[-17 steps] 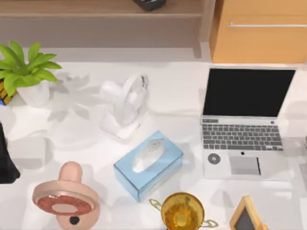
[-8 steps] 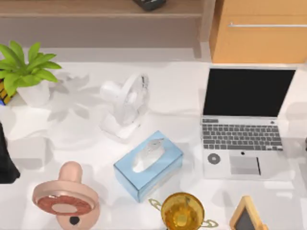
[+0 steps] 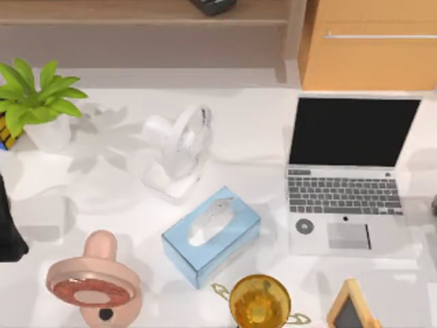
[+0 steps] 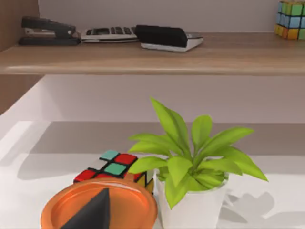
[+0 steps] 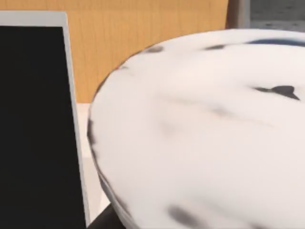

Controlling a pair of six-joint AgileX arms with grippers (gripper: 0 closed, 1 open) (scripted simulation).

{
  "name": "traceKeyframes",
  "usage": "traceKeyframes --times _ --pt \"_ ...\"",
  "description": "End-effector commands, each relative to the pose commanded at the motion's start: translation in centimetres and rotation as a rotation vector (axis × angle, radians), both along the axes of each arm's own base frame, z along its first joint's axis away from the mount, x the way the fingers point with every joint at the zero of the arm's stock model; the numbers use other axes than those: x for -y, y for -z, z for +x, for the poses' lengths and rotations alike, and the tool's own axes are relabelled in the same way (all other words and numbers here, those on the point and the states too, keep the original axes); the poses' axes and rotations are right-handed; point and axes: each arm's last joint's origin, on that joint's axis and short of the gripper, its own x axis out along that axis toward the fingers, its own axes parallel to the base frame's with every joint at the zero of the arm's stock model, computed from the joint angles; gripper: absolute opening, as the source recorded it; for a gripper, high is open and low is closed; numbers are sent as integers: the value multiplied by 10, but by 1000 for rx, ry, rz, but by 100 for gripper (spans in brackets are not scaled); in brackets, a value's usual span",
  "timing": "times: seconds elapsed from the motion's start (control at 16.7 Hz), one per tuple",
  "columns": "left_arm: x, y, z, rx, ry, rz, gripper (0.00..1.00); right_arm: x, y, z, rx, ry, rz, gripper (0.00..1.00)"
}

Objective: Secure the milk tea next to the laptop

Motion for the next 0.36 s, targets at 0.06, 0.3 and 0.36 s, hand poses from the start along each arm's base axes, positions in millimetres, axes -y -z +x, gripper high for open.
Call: traceKeyframes --times 0.06,0.3,0.36 --pt "0 0 0 0 0 0 100 0 0 0 0 0 0 100" --pt "0 0 0 0 0 0 100 0 0 0 0 0 0 100" --pt "0 0 0 0 0 0 100 0 0 0 0 0 0 100"
